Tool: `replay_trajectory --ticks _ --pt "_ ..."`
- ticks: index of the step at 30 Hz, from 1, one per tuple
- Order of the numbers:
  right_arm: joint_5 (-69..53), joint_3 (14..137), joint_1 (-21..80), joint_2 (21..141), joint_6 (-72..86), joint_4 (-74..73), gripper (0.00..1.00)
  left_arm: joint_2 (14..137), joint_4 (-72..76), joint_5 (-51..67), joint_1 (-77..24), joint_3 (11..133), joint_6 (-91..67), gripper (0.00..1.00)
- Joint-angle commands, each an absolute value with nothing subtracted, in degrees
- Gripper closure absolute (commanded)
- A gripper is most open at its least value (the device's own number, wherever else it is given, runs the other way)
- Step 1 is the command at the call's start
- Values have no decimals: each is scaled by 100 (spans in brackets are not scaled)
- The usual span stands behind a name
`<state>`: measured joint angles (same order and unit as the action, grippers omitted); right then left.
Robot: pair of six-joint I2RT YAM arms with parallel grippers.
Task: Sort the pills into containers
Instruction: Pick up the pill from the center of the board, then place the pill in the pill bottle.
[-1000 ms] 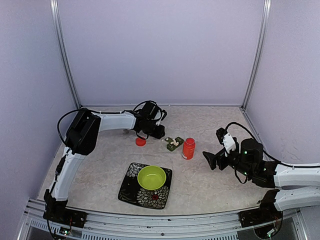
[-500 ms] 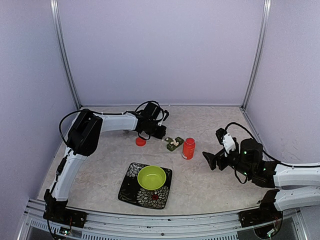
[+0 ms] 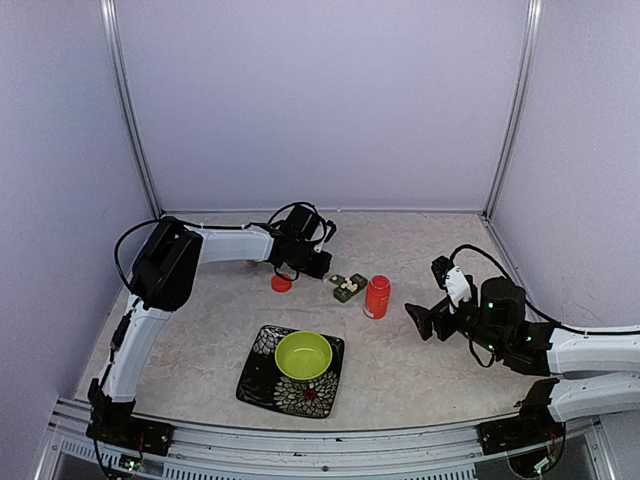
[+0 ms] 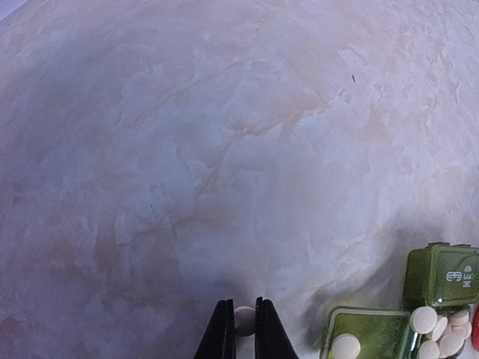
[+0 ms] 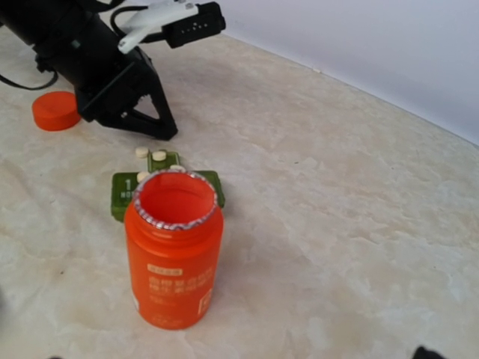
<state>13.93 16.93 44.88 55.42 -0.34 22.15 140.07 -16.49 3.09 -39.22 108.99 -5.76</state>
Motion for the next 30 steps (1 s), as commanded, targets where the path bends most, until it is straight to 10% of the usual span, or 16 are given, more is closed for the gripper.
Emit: replay_trajectory --ticks 1,30 --pt "1394 1661 4482 5568 -18 2329 0 13258 -1497 339 -3922 10688 -623 95" --pt "1481 1529 4464 5321 59 2338 0 12376 -1058 869 -5370 10045 -820 94"
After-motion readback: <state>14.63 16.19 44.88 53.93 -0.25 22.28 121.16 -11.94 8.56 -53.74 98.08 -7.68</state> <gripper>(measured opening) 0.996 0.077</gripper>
